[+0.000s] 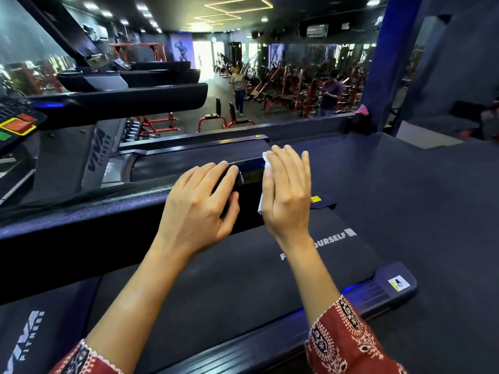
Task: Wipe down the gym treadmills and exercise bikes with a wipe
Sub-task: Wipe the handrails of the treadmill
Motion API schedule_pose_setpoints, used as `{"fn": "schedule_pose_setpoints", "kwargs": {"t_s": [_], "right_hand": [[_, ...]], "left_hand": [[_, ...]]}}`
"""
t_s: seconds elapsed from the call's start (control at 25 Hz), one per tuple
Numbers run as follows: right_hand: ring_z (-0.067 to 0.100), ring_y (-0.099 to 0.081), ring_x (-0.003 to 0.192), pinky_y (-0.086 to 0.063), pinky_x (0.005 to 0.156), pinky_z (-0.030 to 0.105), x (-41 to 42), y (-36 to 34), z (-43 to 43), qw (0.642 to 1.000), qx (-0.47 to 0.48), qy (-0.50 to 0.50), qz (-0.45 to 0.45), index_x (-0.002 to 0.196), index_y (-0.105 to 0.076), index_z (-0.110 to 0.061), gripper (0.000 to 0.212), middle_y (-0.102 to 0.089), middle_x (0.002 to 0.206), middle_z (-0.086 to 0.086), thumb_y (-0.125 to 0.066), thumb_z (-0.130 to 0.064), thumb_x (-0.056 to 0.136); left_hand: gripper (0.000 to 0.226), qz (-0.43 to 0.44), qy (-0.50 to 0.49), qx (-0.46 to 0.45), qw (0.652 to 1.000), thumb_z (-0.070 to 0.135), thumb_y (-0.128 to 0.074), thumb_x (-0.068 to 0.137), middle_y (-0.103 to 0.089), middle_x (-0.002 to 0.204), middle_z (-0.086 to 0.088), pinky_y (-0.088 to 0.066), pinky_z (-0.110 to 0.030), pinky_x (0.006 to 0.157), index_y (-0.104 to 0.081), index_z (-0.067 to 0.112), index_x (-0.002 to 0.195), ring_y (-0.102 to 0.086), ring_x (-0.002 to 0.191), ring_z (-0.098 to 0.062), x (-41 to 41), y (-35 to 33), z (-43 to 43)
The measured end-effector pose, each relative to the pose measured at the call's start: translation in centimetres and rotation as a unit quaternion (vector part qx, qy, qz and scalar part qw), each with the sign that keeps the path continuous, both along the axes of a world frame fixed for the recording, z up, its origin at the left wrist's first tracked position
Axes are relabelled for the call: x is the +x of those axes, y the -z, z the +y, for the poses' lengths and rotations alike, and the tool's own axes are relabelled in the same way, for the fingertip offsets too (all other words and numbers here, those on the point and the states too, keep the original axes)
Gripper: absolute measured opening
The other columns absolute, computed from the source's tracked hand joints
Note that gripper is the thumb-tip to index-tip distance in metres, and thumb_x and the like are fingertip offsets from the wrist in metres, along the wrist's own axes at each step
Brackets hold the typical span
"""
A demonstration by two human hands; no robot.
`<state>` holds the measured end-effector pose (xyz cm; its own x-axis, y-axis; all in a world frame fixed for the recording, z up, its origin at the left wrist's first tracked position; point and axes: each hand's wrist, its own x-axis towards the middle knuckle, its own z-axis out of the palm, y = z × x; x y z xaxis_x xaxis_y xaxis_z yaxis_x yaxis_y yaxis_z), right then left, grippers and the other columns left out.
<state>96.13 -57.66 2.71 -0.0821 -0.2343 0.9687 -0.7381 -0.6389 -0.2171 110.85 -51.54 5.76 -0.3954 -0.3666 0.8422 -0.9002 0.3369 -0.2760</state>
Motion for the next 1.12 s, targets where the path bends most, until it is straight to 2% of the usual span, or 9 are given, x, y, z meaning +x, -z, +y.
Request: {"fn": "schedule_pose_setpoints", "kwargs": {"t_s": [0.16,0.32,0.44,0.52,0.64,0.8,0.96,1.08,1.12], "right_hand": [[0.034,-0.042,0.133,-0.026,0.115,0.05,1.2,2.3,0.8,0.993,-0.068,-0.026,0.097,0.131,-0.051,0.003,0.037,-0.052,0.135,0.023,-0.036,-0.014,0.101],[0.025,-0.009,0.147,-0.011,0.119,0.048,3.3,4.1,1.6,0.997,0.035,-0.036,-0.057,0.144,-0.028,0.0,0.046,-0.026,0.152,0.023,-0.023,-0.023,0.105],[0.022,-0.003,0.148,-0.007,0.12,0.044,6.4,6.2,2.9,0.995,-0.05,-0.048,0.077,0.154,-0.008,-0.013,0.053,0.0,0.162,0.005,-0.024,-0.024,0.105],[0.019,-0.001,0.148,-0.006,0.119,0.043,6.0,7.3,2.5,0.996,-0.045,-0.036,0.066,0.154,-0.002,-0.018,0.055,0.006,0.161,-0.003,-0.024,-0.027,0.105],[0.021,0.003,0.148,-0.005,0.119,0.046,7.4,7.5,3.8,0.995,0.057,-0.055,-0.059,0.153,0.004,-0.021,0.057,0.011,0.16,-0.007,-0.024,-0.028,0.104],[0.021,-0.002,0.148,-0.005,0.12,0.044,10.3,8.8,4.9,0.992,-0.043,-0.085,0.088,0.154,-0.003,-0.017,0.056,0.005,0.161,-0.004,-0.028,-0.023,0.104],[0.023,-0.002,0.148,-0.008,0.119,0.049,9.4,9.4,5.0,0.994,0.062,-0.079,-0.044,0.154,-0.003,-0.021,0.055,0.005,0.161,-0.006,-0.027,-0.024,0.105],[0.021,-0.003,0.148,-0.009,0.119,0.046,9.8,9.9,5.6,0.994,-0.003,-0.095,0.06,0.154,-0.004,-0.019,0.054,0.003,0.161,-0.004,-0.026,-0.022,0.105],[0.02,-0.004,0.148,-0.009,0.119,0.045,9.3,10.0,5.3,0.994,-0.005,-0.092,0.053,0.154,-0.008,-0.017,0.052,-0.001,0.162,-0.001,-0.026,-0.021,0.105]], "left_hand": [[0.032,0.013,-0.002,-0.025,1.0,0.015,-0.053,0.089,-0.066,0.114,-0.019,-0.047,-0.044,0.09,-0.067,-0.003,0.111,-0.063,0.101,-0.036,1.9,0.6,1.1],[0.036,-0.019,-0.034,-0.062,0.997,0.012,-0.058,0.088,-0.059,0.128,-0.018,-0.041,-0.046,0.102,-0.062,0.0,0.121,-0.055,0.118,-0.032,4.5,2.6,3.1],[0.042,-0.042,-0.062,-0.072,0.995,0.015,-0.061,0.089,-0.052,0.135,-0.017,-0.034,-0.046,0.106,-0.056,0.004,0.129,-0.046,0.128,-0.03,6.7,4.3,4.3],[0.045,-0.047,-0.077,-0.077,0.993,0.016,-0.063,0.089,-0.05,0.137,-0.017,-0.031,-0.044,0.108,-0.054,0.005,0.131,-0.044,0.13,-0.03,8.0,5.2,5.2],[0.046,-0.053,-0.1,-0.084,0.99,0.017,-0.063,0.088,-0.049,0.138,-0.016,-0.029,-0.044,0.11,-0.054,0.005,0.132,-0.041,0.132,-0.03,9.5,6.1,6.3],[0.049,-0.034,-0.113,-0.085,0.989,0.019,-0.063,0.089,-0.047,0.14,-0.015,-0.028,-0.044,0.111,-0.051,0.006,0.135,-0.03,0.14,-0.024,10.9,6.6,7.1],[0.049,-0.029,-0.115,-0.078,0.99,0.017,-0.064,0.088,-0.047,0.139,-0.017,-0.026,-0.043,0.112,-0.051,0.006,0.135,-0.025,0.142,-0.024,12.2,7.2,8.0],[0.048,-0.019,-0.1,-0.071,0.992,0.018,-0.062,0.089,-0.045,0.141,-0.016,-0.024,-0.042,0.114,-0.051,0.006,0.135,-0.023,0.143,-0.024,11.6,7.2,7.7],[0.047,-0.019,-0.092,-0.069,0.993,0.017,-0.062,0.09,-0.045,0.141,-0.016,-0.025,-0.042,0.114,-0.051,0.006,0.134,-0.025,0.143,-0.025,11.1,7.1,7.4]]}}
